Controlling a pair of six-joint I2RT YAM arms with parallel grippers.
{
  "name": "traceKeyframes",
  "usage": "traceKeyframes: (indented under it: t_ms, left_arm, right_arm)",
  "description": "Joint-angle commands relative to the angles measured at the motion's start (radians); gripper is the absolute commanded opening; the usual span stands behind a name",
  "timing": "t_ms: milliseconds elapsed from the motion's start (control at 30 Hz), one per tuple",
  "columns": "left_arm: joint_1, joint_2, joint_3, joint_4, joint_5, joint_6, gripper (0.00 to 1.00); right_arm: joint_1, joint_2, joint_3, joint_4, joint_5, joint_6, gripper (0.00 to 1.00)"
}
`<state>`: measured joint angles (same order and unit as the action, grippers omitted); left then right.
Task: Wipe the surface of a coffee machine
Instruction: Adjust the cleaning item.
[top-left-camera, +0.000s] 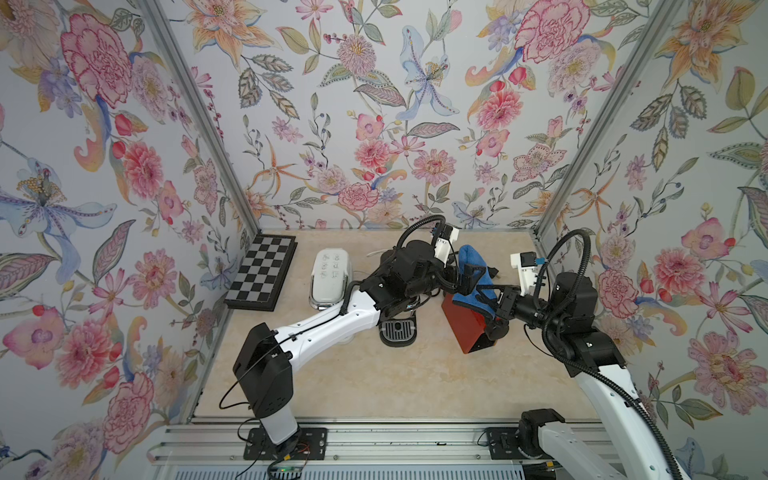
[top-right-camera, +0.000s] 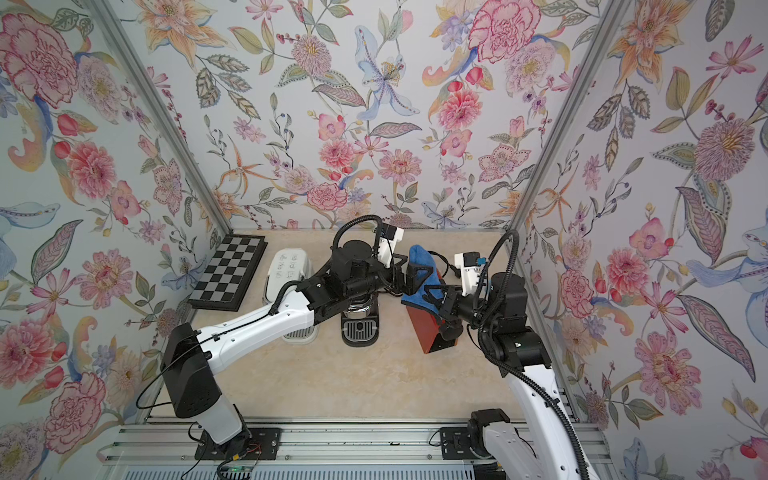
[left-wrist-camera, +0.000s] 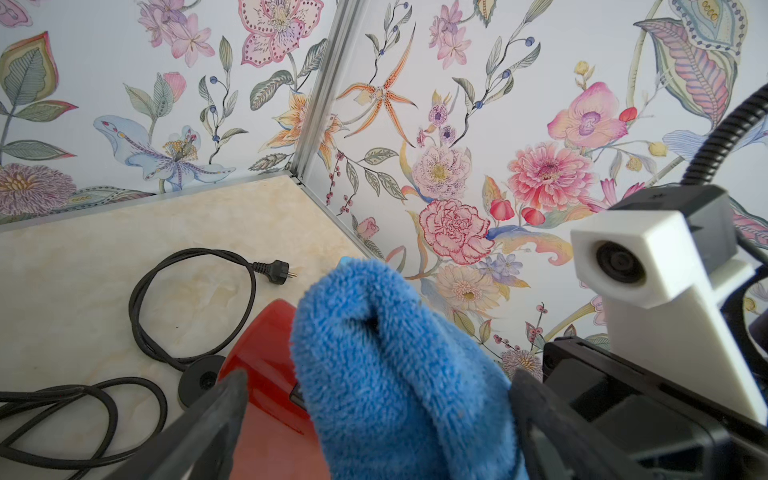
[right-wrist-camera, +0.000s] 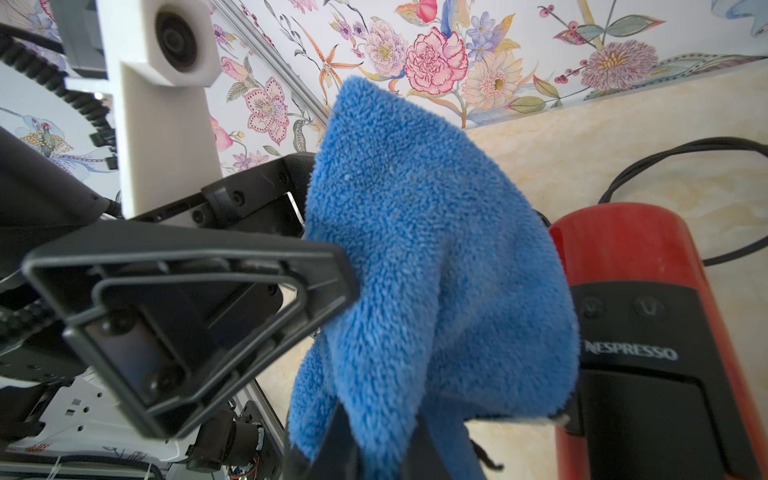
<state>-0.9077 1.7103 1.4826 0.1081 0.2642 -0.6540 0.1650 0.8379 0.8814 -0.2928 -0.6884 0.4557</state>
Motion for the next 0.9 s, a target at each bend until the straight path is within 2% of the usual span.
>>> traceKeyframes:
  t_ms: [0,33,100,267,333,367,433,500,567,667,767,867]
  left_arm:
    - [0.011,-0.008,-0.031,0.117,0.085,-0.075,0.96]
    - [0.011,0.002,-0.026,0.133,0.102,-0.085,0.93]
    - [0.01,0.016,-0.024,0.175,0.139,-0.109,0.81]
    - [0.009,0.014,-0.026,0.217,0.191,-0.12,0.32]
    - [0.008,0.006,-0.031,0.219,0.198,-0.118,0.02]
    - [0.009,0.0,-0.035,0.219,0.202,-0.116,0.0]
    - [0.009,-0.016,-0.045,0.211,0.203,-0.101,0.0]
    - [0.008,-0.035,-0.059,0.211,0.2,-0.083,0.0]
    - [0.009,-0.061,-0.061,0.177,0.162,-0.048,0.0]
    - [0.008,-0.131,-0.051,0.064,0.024,0.051,0.0]
    - [0.009,-0.218,-0.049,-0.026,-0.13,0.119,0.0]
    - [-0.009,-0.257,-0.056,-0.074,-0.222,0.132,0.0]
  right_arm:
    - [0.029,-0.001,0.013,0.05,0.023,-0.021,0.0]
    - [0.035,0.001,0.01,0.051,0.027,-0.021,0.0]
    - [0.043,0.004,0.006,0.051,0.03,-0.026,0.0]
    - [0.048,0.008,0.002,0.051,0.062,-0.035,0.0]
    - [0.048,0.014,-0.001,0.052,0.074,-0.037,0.0]
    - [0.048,0.016,-0.001,0.052,0.08,-0.037,0.0]
    - [0.048,0.019,-0.001,0.051,0.091,-0.037,0.1]
    - [0.048,0.022,-0.001,0.05,0.095,-0.038,0.14]
    - [0.043,0.021,0.002,0.043,0.114,-0.037,0.35]
    - [0.02,0.007,0.032,-0.039,0.176,-0.062,0.55]
    - [-0.009,-0.01,0.094,-0.189,0.344,-0.097,0.59]
    - [-0.045,0.001,0.132,-0.259,0.419,-0.12,0.61]
